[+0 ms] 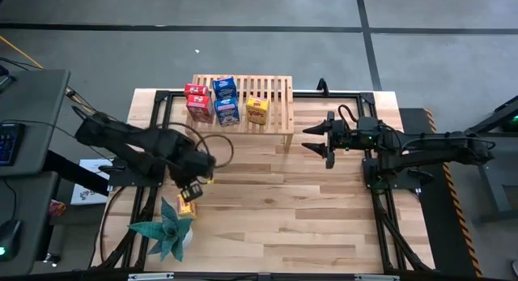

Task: Stack cereal on shelf
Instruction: Put the yellow cereal box on the shelf aligned with the other yellow cereal box

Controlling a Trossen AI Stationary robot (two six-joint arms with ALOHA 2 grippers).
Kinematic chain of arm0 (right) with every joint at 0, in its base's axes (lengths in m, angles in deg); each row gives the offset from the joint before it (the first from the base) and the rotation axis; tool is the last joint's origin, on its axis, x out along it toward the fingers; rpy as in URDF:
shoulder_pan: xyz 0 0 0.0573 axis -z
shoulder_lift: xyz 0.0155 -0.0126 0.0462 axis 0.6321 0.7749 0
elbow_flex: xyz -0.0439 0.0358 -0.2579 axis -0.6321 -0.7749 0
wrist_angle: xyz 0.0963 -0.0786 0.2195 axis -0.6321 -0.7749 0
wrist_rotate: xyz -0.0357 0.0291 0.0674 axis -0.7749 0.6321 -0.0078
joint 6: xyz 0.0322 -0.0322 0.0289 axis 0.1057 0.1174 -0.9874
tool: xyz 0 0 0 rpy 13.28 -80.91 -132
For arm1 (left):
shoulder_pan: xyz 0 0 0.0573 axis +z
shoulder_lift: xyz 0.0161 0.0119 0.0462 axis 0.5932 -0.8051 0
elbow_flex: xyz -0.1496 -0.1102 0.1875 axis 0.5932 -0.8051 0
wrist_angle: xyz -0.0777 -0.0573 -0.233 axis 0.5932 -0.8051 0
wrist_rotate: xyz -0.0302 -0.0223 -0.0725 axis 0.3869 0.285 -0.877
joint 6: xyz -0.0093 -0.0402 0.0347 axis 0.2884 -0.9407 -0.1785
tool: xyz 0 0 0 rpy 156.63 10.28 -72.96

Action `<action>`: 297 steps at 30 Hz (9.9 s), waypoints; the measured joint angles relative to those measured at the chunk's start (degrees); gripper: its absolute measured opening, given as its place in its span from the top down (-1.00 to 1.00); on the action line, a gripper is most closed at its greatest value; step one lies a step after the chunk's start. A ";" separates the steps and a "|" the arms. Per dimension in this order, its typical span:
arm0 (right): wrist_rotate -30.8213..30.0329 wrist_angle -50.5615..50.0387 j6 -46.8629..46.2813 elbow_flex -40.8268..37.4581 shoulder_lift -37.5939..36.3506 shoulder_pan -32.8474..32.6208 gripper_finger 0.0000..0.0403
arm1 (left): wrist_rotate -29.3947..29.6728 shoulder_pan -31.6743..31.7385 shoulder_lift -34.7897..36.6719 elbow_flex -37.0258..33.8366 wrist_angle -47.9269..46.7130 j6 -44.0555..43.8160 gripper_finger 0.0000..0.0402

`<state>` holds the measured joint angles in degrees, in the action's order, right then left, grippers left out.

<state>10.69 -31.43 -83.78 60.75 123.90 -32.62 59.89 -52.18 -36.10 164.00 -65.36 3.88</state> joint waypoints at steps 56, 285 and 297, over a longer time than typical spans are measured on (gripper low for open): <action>0.53 -1.28 -1.33 0.07 0.17 0.00 -0.08 | 0.88 -5.42 -8.27 -13.37 11.92 7.61 1.00; -10.49 -6.62 11.49 22.47 32.55 -21.05 -0.47 | 39.89 -8.61 -9.82 8.01 39.99 23.16 0.47; -13.68 -15.84 14.46 35.08 40.59 -20.95 -0.54 | 39.85 -8.63 -9.80 8.01 41.01 24.68 0.46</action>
<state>-3.00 -47.28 -69.31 95.83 164.48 -53.57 99.74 -60.81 -45.89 172.01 -24.36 28.56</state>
